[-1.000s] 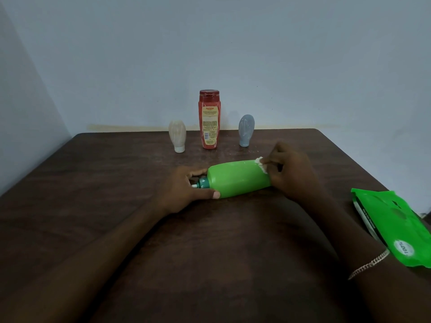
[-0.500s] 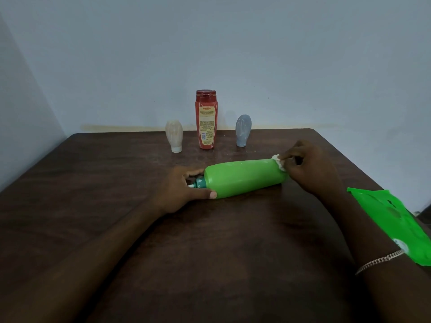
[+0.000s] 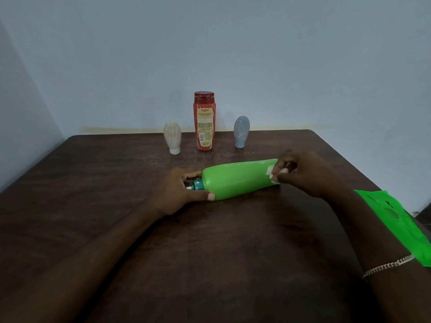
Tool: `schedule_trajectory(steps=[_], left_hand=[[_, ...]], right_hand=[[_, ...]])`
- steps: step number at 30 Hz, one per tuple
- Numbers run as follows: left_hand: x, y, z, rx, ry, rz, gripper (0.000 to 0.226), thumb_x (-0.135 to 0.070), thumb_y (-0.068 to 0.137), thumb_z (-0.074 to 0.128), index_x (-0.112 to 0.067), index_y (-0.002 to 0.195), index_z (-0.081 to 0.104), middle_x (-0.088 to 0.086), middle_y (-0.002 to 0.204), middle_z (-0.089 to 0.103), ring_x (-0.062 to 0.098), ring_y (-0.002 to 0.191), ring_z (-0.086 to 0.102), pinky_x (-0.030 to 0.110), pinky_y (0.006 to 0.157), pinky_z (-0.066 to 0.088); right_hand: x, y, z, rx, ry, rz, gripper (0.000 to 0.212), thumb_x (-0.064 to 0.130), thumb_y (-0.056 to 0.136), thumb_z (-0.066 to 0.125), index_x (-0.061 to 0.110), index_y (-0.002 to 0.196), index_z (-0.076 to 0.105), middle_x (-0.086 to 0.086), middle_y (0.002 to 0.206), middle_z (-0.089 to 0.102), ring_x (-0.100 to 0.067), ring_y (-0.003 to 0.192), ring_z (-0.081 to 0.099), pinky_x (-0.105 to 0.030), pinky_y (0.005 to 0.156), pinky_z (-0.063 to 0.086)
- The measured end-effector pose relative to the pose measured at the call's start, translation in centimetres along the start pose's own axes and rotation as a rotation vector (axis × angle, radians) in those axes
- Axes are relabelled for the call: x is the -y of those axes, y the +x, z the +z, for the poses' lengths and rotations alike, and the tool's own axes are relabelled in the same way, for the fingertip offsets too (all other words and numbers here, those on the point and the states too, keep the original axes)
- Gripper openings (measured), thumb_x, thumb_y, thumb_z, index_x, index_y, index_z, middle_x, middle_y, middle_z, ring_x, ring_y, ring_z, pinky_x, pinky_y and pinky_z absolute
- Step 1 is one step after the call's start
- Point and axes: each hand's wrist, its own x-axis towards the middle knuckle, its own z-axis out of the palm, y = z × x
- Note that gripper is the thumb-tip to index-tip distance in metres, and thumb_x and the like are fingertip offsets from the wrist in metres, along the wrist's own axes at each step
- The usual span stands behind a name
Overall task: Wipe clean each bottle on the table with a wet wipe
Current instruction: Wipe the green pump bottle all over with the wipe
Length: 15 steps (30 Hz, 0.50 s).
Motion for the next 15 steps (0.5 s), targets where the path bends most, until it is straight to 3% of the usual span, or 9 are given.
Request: schedule_trajectory(steps=[4,9,13,15], left_hand=[[-0.02,0.08,-0.04,0.003,0.005,-0.011,0.055,-0.016,0.074,0.089,-0.028,0.124,0.069,-0.024,0.109,0.074,-0.001,0.102,0.071,0.011,0.085,0.052],[0.1,0.2,-0.1,0.004,0.007,-0.019,0.056,-0.019,0.073,0.089,-0.033,0.123,0.068,-0.025,0.112,0.073,-0.001,0.105,0.07,0.013,0.089,0.053],[-0.12,0.25,-0.04,0.001,0.012,-0.006,0.055,-0.018,0.074,0.089,-0.036,0.121,0.067,-0.026,0.111,0.073,-0.001,0.104,0.07,0.012,0.088,0.053],[-0.2,0.25,-0.02,-0.007,0.02,0.0,0.055,-0.017,0.074,0.089,-0.035,0.121,0.067,-0.028,0.109,0.073,-0.002,0.104,0.07,0.011,0.086,0.052]], right_hand=[[-0.64,0.34,-0.29,-0.123,0.001,0.087,0.011,0.015,0.071,0.079,0.025,0.071,0.073,0.012,0.075,0.066,-0.004,0.072,0.062,-0.019,0.06,0.04],[0.34,0.16,0.27,-0.001,-0.034,0.013,0.011,0.019,0.069,0.084,0.026,0.072,0.076,0.01,0.077,0.069,0.003,0.067,0.059,-0.008,0.056,0.037],[-0.55,0.26,-0.12,-0.182,0.041,0.136,0.01,0.013,0.07,0.078,0.023,0.07,0.074,0.01,0.068,0.069,-0.006,0.066,0.064,-0.025,0.06,0.05],[-0.2,0.34,0.16,-0.201,0.059,0.124,0.011,0.015,0.072,0.078,0.024,0.074,0.073,0.012,0.07,0.067,-0.004,0.067,0.062,-0.025,0.062,0.046]])
